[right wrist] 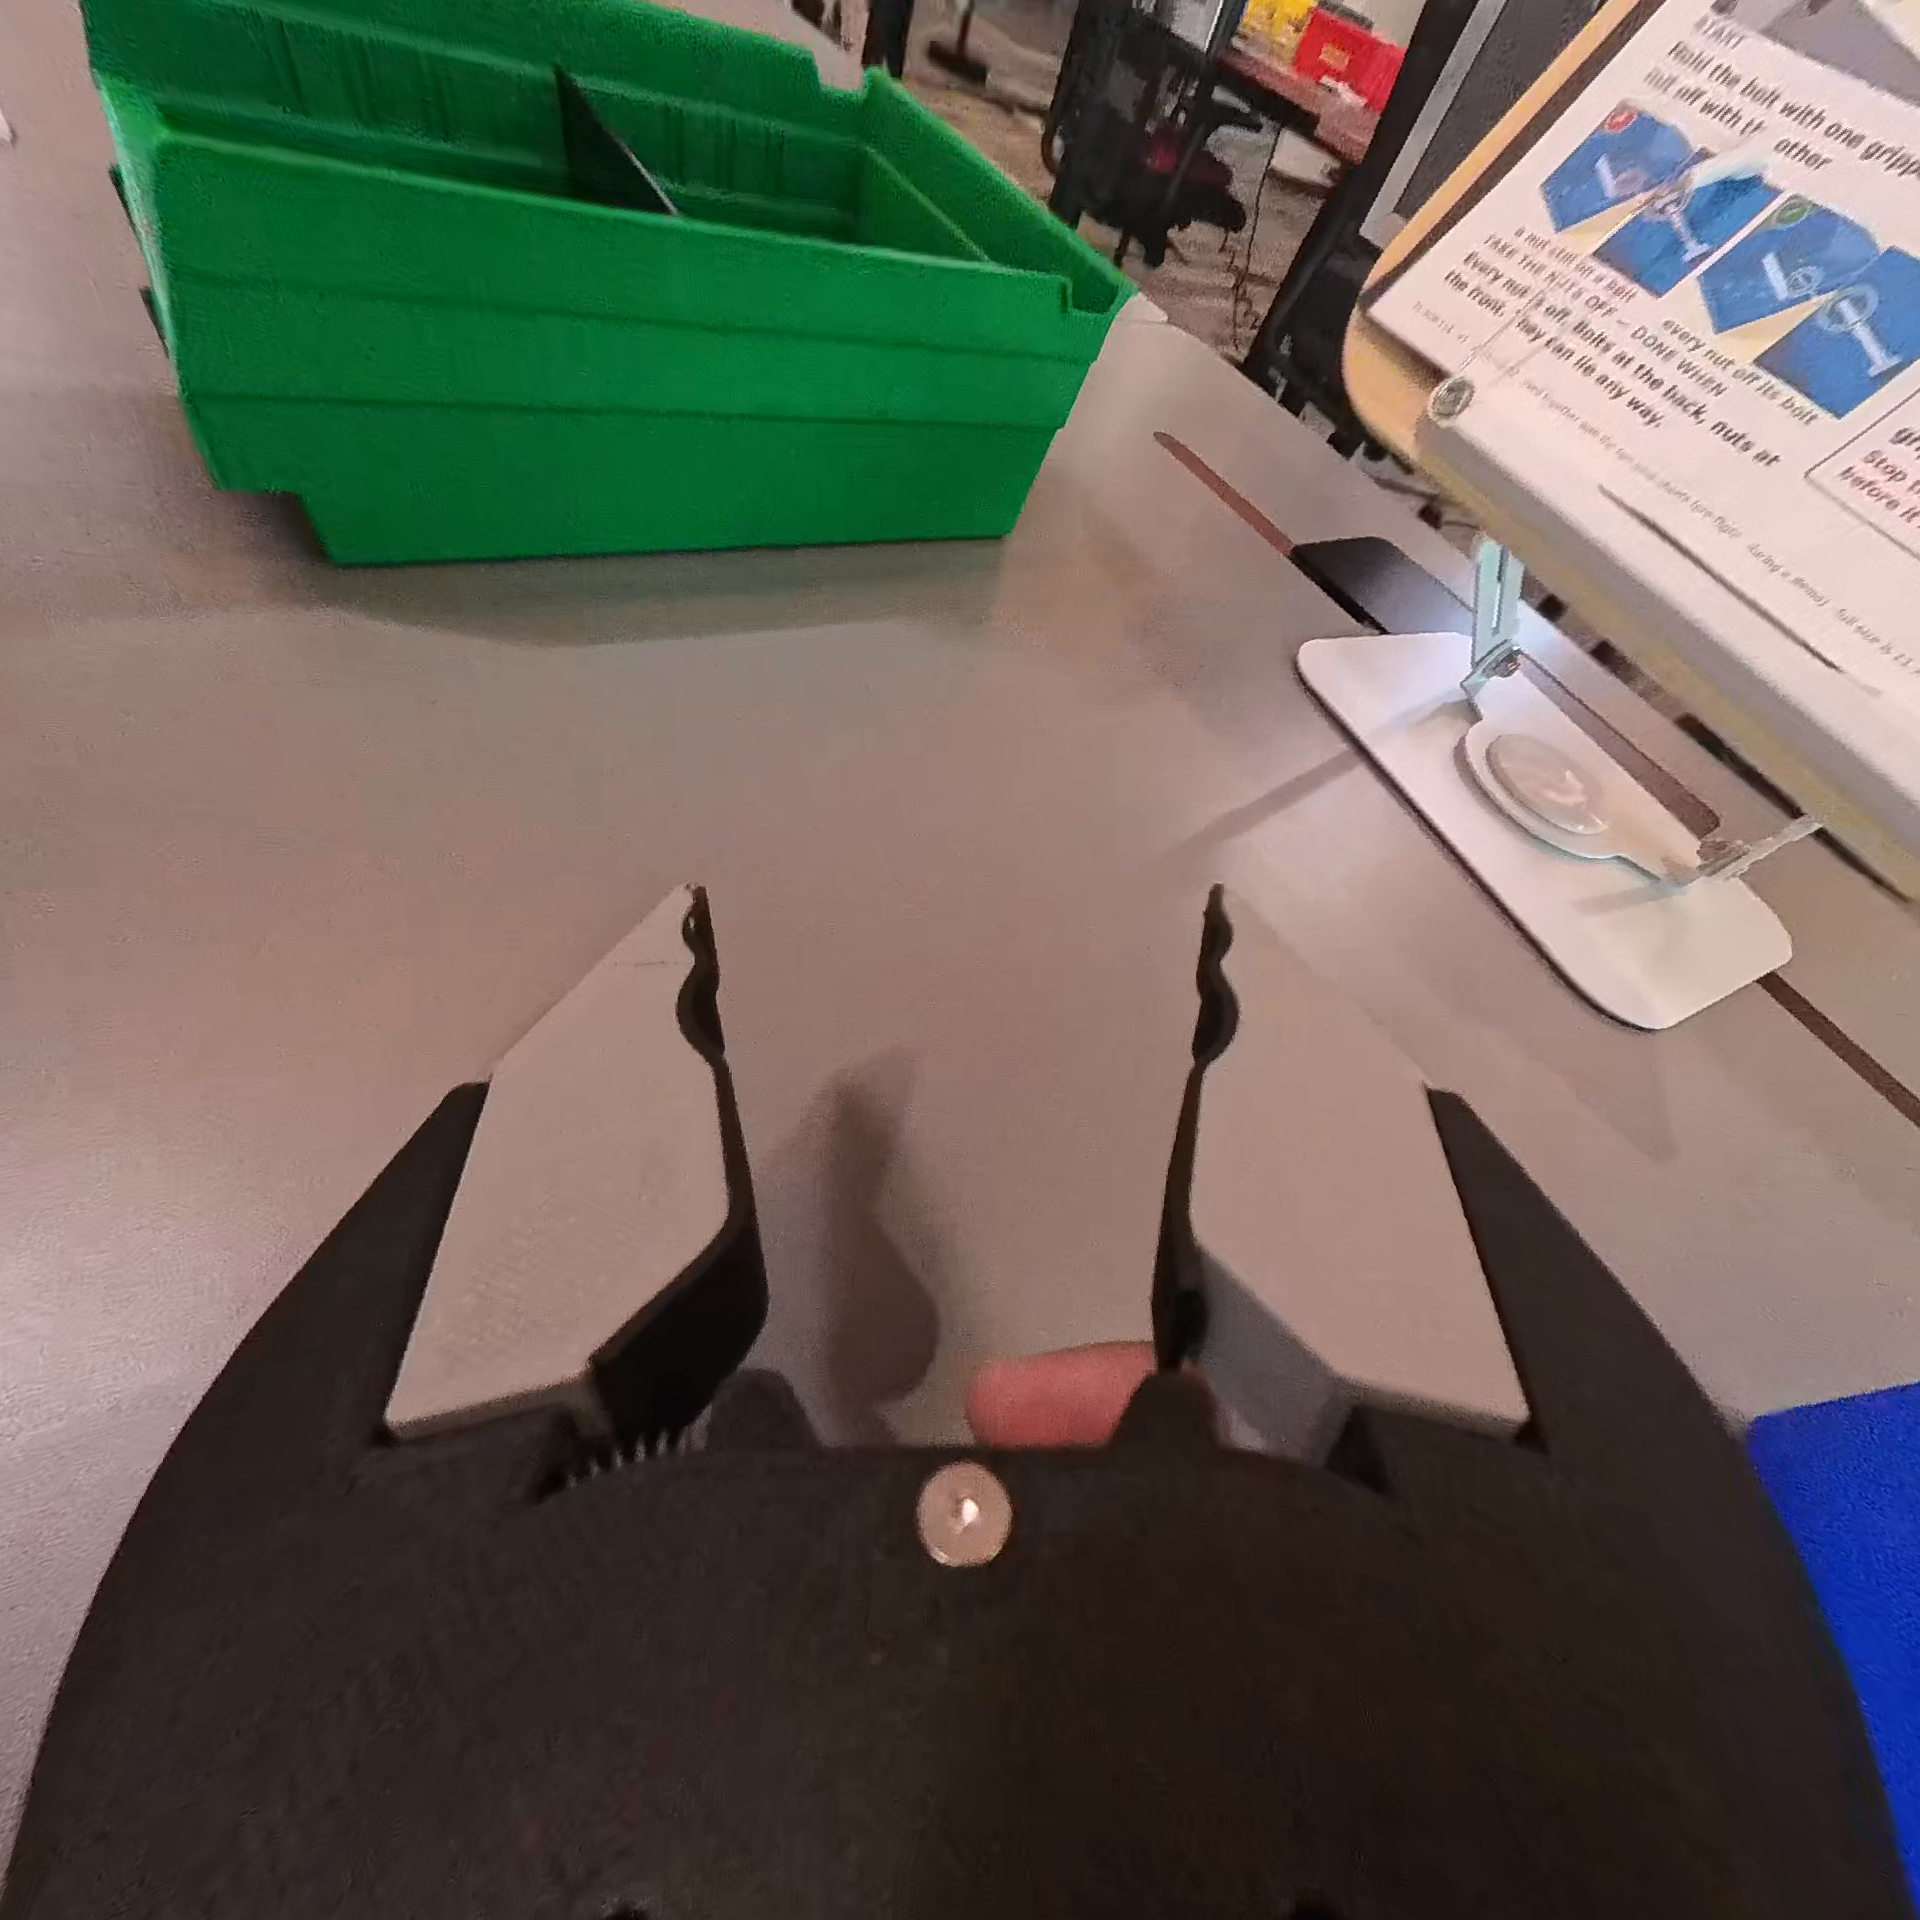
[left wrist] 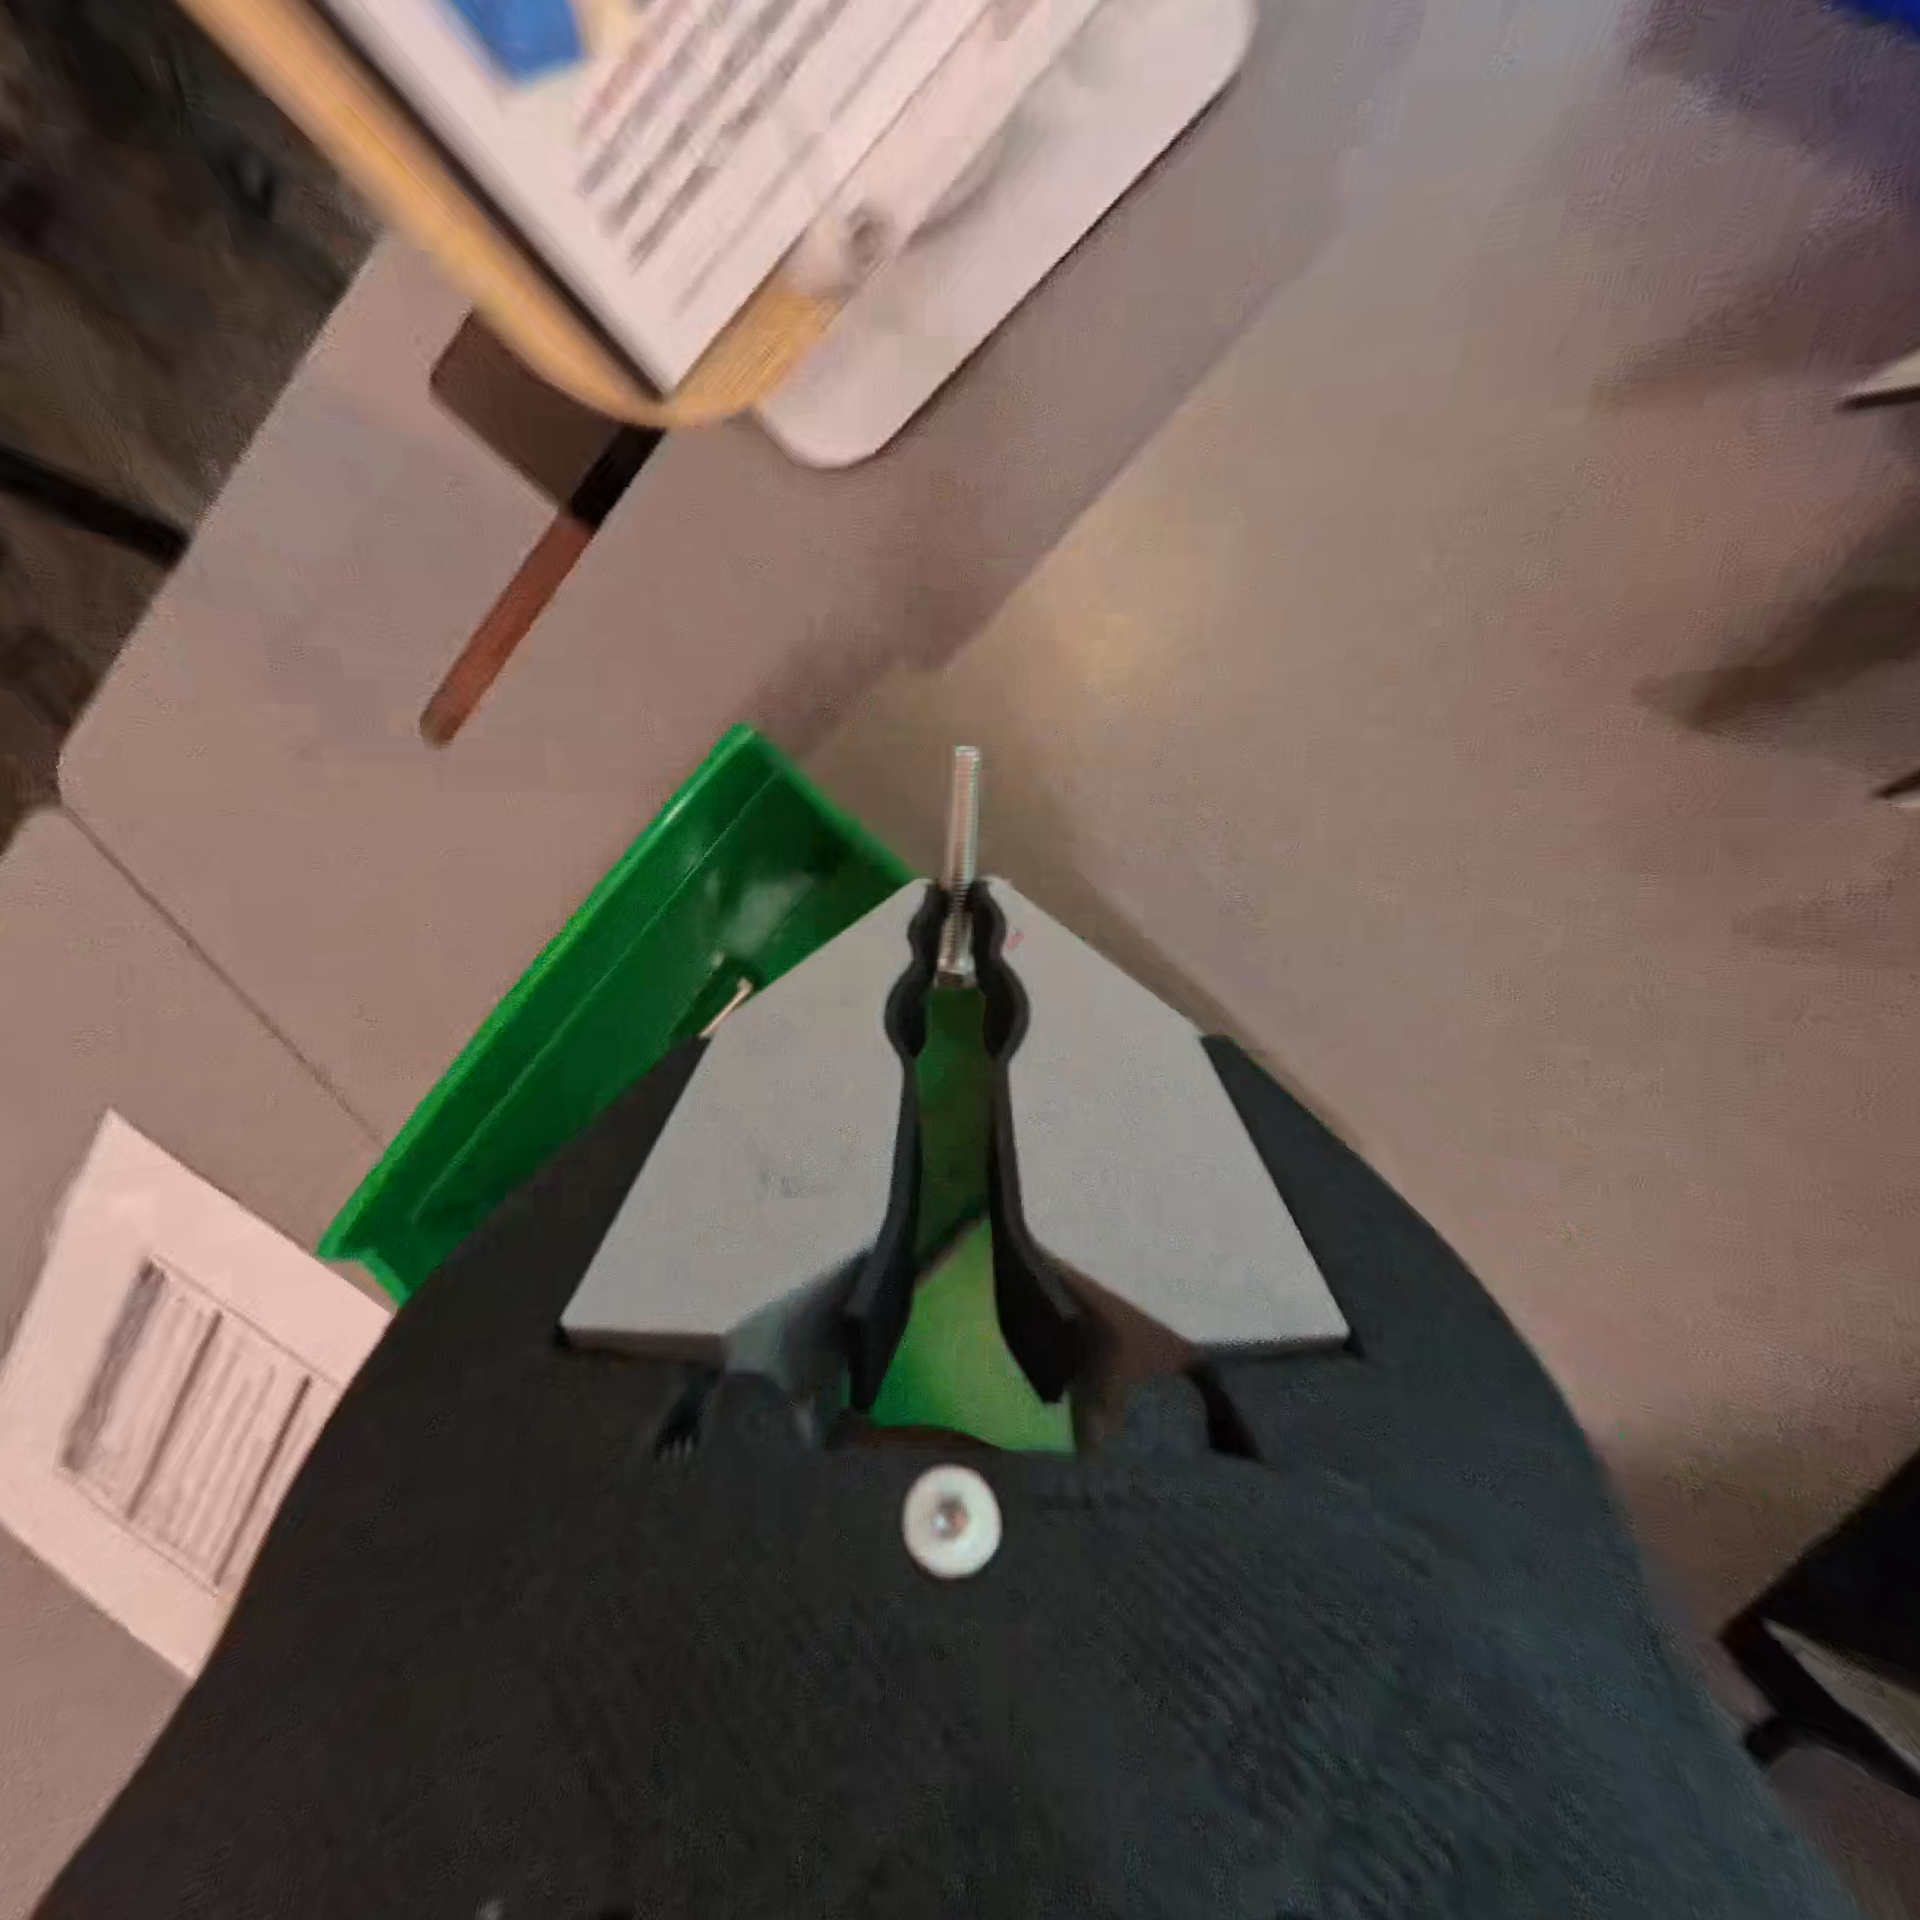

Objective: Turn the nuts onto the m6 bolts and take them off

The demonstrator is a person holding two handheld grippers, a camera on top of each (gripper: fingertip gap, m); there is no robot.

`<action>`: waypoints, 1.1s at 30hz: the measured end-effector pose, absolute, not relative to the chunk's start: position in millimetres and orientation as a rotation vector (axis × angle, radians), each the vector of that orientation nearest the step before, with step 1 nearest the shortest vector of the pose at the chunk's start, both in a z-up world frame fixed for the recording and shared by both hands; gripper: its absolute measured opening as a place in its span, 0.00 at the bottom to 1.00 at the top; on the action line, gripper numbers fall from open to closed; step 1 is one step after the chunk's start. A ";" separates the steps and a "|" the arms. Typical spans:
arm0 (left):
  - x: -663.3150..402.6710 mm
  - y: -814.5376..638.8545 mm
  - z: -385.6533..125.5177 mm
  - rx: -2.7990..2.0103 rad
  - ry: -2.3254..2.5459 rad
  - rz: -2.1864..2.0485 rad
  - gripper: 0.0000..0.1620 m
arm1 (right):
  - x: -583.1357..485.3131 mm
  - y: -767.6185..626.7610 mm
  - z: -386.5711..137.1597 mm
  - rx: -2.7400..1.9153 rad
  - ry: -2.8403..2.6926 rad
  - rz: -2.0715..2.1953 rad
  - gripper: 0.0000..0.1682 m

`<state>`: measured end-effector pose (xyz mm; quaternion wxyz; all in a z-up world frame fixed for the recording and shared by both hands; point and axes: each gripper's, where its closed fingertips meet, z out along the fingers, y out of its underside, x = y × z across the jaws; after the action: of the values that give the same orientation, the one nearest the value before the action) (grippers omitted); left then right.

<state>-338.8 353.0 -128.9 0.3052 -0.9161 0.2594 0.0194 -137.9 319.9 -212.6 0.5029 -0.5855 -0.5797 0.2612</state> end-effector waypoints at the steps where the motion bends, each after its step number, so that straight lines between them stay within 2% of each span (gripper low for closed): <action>1: -307.2 350.8 -122.6 -2.394 0.787 0.066 0.02 | -136.7 319.6 -204.7 -1.397 -1.378 0.645 0.54; 3: -248.2 344.8 -139.2 -2.402 0.977 0.048 0.02 | -131.7 320.7 -185.5 -1.357 -1.320 0.682 0.54; 6: -194.6 336.0 -199.8 -2.499 1.148 0.000 0.02 | -119.1 330.6 -160.2 -1.330 -1.221 0.722 0.54; 11: -191.9 324.9 -290.8 -2.637 1.214 0.180 0.03 | -107.8 345.8 -155.5 -1.365 -1.157 0.729 0.53; 12: -188.7 334.4 -285.2 -2.568 1.163 0.178 0.07 | -107.7 346.7 -157.1 -1.369 -1.159 0.724 0.53; 15: -187.0 334.6 -247.6 -2.520 1.008 0.077 0.29 | -109.2 345.3 -160.3 -1.369 -1.173 0.714 0.54; 18: -205.5 312.3 -190.1 -2.407 0.887 0.096 0.42 | -109.0 343.9 -160.0 -1.363 -1.177 0.708 0.54; 20: -219.7 278.2 -163.9 -2.359 0.831 0.047 0.42 | -107.8 343.1 -159.1 -1.361 -1.176 0.718 0.53; 23: -256.0 225.1 -154.0 -2.337 0.722 0.030 0.41 | -106.5 344.0 -161.3 -1.363 -1.180 0.720 0.53; 30: -334.4 164.7 -192.5 -2.268 0.398 -0.010 0.40 | -113.4 348.5 -192.8 -1.403 -1.241 0.656 0.54; 33: -358.7 171.2 -193.7 -2.231 0.365 0.009 0.38 | -120.1 353.6 -200.2 -1.427 -1.252 0.620 0.54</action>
<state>-358.7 171.2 -193.7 0.4264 -0.8926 0.1462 0.0036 -120.1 353.6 -200.2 0.5416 -0.6006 -0.5272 0.2608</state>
